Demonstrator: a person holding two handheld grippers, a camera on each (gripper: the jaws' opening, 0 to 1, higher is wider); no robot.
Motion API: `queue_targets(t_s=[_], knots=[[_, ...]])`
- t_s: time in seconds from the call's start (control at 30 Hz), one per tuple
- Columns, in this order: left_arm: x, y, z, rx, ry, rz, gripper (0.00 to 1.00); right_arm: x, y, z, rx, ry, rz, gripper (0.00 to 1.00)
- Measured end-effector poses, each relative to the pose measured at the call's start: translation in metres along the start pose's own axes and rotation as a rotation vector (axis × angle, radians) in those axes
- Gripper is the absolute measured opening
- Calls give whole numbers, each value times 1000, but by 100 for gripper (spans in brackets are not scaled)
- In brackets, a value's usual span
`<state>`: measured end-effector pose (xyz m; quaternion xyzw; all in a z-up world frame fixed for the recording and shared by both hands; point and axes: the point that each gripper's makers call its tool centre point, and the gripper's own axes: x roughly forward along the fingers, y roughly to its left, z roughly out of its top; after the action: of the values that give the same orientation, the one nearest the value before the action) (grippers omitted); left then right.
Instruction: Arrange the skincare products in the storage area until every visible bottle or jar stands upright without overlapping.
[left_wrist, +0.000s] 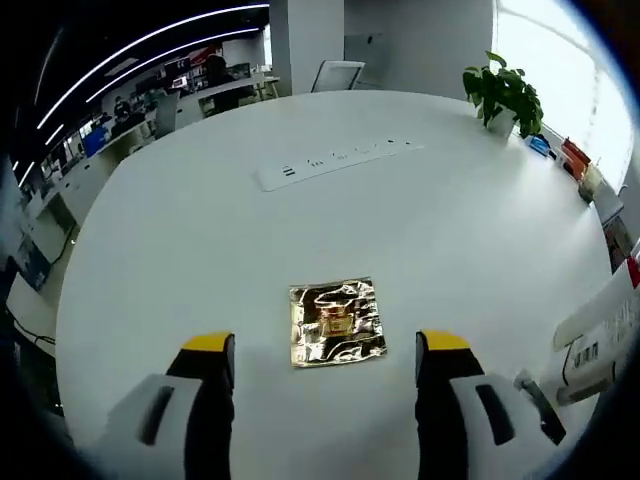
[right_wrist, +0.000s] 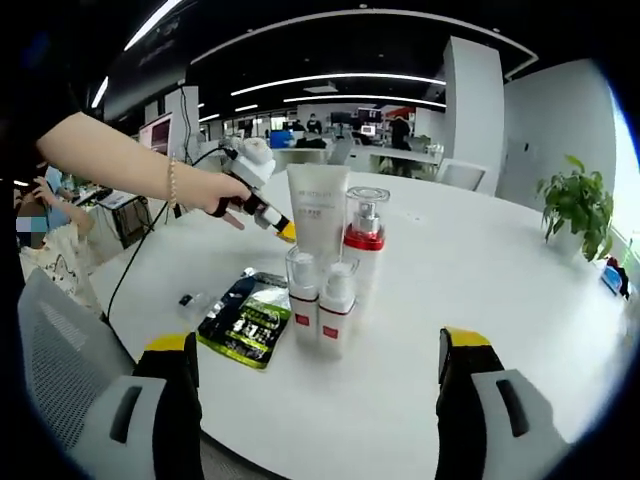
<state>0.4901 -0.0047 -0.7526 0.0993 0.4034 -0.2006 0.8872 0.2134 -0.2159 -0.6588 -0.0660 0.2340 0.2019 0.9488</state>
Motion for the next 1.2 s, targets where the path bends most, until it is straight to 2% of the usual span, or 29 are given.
queue_targets(t_s=[0.3,0.4,0.47,0.5,0.57,0.7,0.8,0.9,1.0,1.1,1.2], knots=[[8,-6,-5,24,36,-7,58,0,0,-1,6,7,-1,99],[11,-8,-4,6,30,-23,55,0,0,-1,2,5,-5,99],[12,-7,-1,58,11,-17,55,0,0,-1,4,8,-3,99],[13,-9,-1,47,15,-35,52,0,0,-2,3,10,-2,99],[13,-9,0,55,14,-41,34,0,0,-2,-2,11,-1,98],[18,-4,0,60,21,-43,35,1,1,-2,-8,16,2,98],[14,-6,2,86,8,-44,32,1,2,-2,-5,12,6,98],[7,-5,8,60,-18,-49,26,1,3,-1,-11,9,11,98],[0,-6,12,55,-32,-70,26,1,5,0,-21,7,19,98],[-13,-2,9,53,-39,-61,25,1,8,1,-28,3,28,98],[-27,3,2,14,-54,-61,25,1,10,3,-35,-4,37,98]])
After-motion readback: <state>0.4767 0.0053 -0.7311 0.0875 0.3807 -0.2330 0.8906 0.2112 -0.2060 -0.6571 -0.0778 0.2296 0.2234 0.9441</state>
